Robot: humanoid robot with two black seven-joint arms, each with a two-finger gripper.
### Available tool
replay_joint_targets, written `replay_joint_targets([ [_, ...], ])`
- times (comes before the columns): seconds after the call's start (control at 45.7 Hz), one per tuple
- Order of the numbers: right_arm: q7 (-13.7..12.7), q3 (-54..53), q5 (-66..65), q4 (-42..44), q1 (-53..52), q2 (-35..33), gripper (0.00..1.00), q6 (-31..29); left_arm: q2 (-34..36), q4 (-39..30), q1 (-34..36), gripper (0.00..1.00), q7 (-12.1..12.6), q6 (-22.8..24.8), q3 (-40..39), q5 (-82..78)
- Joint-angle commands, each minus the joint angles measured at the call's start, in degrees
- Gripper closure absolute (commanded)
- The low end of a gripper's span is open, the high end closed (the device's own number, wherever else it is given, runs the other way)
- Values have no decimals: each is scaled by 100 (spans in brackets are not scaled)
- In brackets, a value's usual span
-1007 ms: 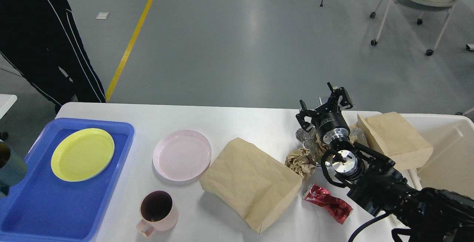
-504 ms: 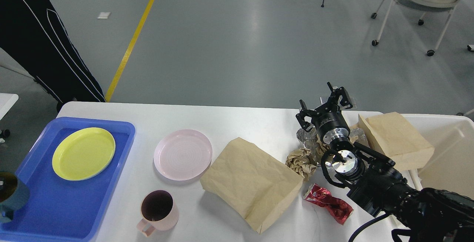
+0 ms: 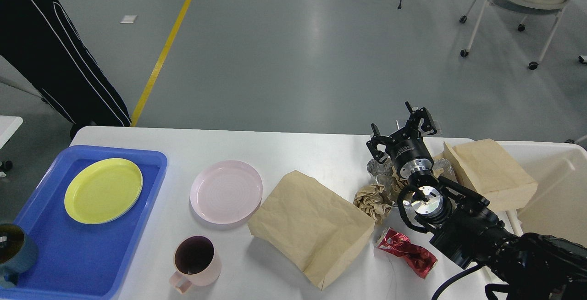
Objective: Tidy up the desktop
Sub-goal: 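Lift the green cup and place it in the tray corner nearest the robot, then move the left gripper over the pink mug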
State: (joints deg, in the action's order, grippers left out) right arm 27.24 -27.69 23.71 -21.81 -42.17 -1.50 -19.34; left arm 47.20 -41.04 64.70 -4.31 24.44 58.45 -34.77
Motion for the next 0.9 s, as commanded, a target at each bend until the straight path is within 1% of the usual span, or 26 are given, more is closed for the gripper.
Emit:
replay_joint_targets([
  [0.0,0,0,2,2,-1,0,0,0,0,0,-1,78,1,-36,-9,5],
  [0.022,0,0,2,2,-1,0,0,0,-9,0,-1,72,1,-53,-9,5],
  [0.066,0,0,2,2,-1,0,0,0,-9,0,-1,57,9,-88,-9,5],
  [0.088,0,0,2,2,-1,0,0,0,-9,-9,-1,47,9,-97,-9,5],
  [0.131,0,0,2,2,-1,0,0,0,-9,0,-1,21,18,-106,-9,5],
  [0.153,0,0,2,2,-1,0,0,0,0,0,8,10,18,-97,-9,5],
  [0.175,0,0,2,-7,-1,0,0,0,0,0,8,3,10,-89,-9,5],
  [0.416,0,0,2,-7,-1,0,0,0,0,0,61,3,9,52,-9,5],
  [0.526,-8,0,2,-7,-1,0,0,0,9,0,105,3,1,306,-18,5],
  [0.591,0,0,2,-7,-1,0,0,0,9,0,131,3,1,622,-36,-3],
  [0.679,0,0,2,-7,-1,0,0,0,35,9,420,3,1,1211,-27,-12],
  [0.876,0,0,2,-7,-1,0,0,0,88,158,1510,3,1,2503,35,-100],
])
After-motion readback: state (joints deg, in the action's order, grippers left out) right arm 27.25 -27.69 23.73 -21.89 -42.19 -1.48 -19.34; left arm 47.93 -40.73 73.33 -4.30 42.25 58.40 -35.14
